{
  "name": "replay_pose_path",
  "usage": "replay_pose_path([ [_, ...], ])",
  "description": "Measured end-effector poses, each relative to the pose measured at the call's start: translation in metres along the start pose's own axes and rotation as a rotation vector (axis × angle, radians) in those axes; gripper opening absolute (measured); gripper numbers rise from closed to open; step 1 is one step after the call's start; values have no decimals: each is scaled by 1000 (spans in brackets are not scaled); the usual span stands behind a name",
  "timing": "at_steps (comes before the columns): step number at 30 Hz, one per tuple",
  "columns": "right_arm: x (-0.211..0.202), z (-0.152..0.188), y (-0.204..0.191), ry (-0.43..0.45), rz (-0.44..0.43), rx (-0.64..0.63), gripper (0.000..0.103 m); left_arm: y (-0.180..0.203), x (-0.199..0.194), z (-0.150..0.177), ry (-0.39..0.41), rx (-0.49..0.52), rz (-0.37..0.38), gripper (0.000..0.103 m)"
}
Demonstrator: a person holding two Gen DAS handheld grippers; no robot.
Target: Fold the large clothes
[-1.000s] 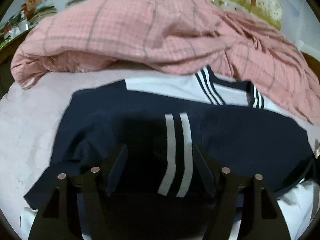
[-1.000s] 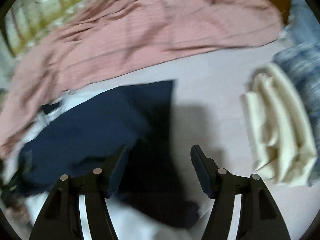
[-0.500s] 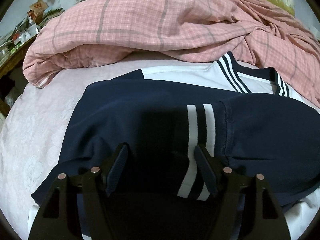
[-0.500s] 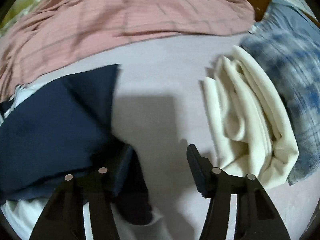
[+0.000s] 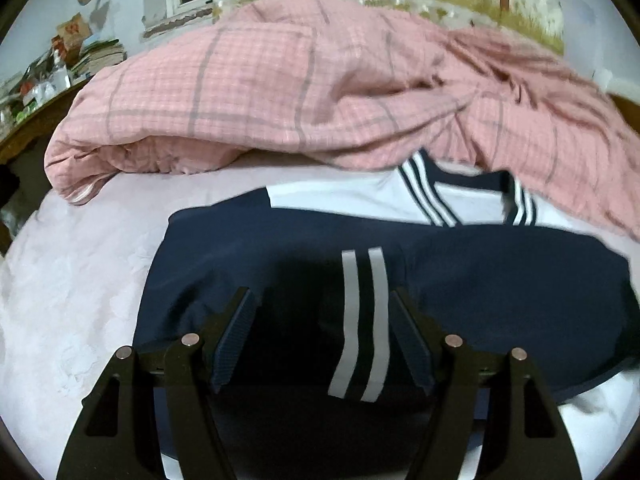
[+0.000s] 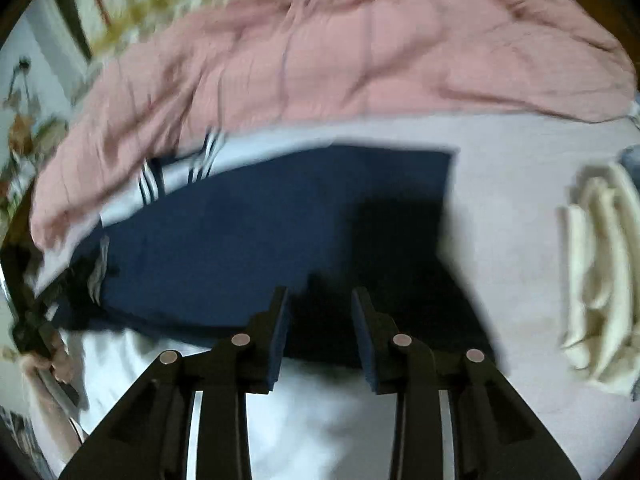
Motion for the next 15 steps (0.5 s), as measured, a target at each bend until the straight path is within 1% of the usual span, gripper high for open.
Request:
replay_pose_path([
  [1,15,3,-9,-56,44,-30,35,3,7,2,-24,17,-27,68],
  [3,40,5,-12,-128,70,-63,35,8,21,7,-71,42,-69,69],
  [4,49,7,-11,-150,73,-65,35,8,27,9,-87,49,-83,69],
  [6,47,7,-1,-137,33,-39,35,7,28,11,-87,45,-79,69],
  [7,41,5,4,-122,13,-19,33,7,26,10,-79,45,-78,68],
  [8,37,3,9,-95,18,-7,33,7,23,10,-65,46,-75,68],
  [9,24,-3,19,-14,79,34,33,8,22,10,-55,47,-71,68],
  [10,18,-6,27,29,116,75,33,8,21,10,-51,48,-65,68],
  [11,7,-11,40,81,157,155,33,8,20,11,-49,48,-59,68],
  [12,-6,-17,61,140,171,265,33,8,21,11,-49,46,-56,68],
  [13,-14,-23,75,176,168,316,33,7,23,11,-52,40,-54,68],
  [14,-21,-28,86,204,161,333,33,8,25,11,-59,37,-52,68],
  [15,-22,-35,92,211,156,333,33,8,27,11,-70,33,-51,68],
])
Point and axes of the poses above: each gripper's, at about its wrist camera, not at the fingertips, and x roughly the way its jaws point, y to its right, z to its underside, the point moved 1 cm from there along x, roughly the way its jaws point, and after that the axes turned 3 degrees about -z, right-handed, at the moved point
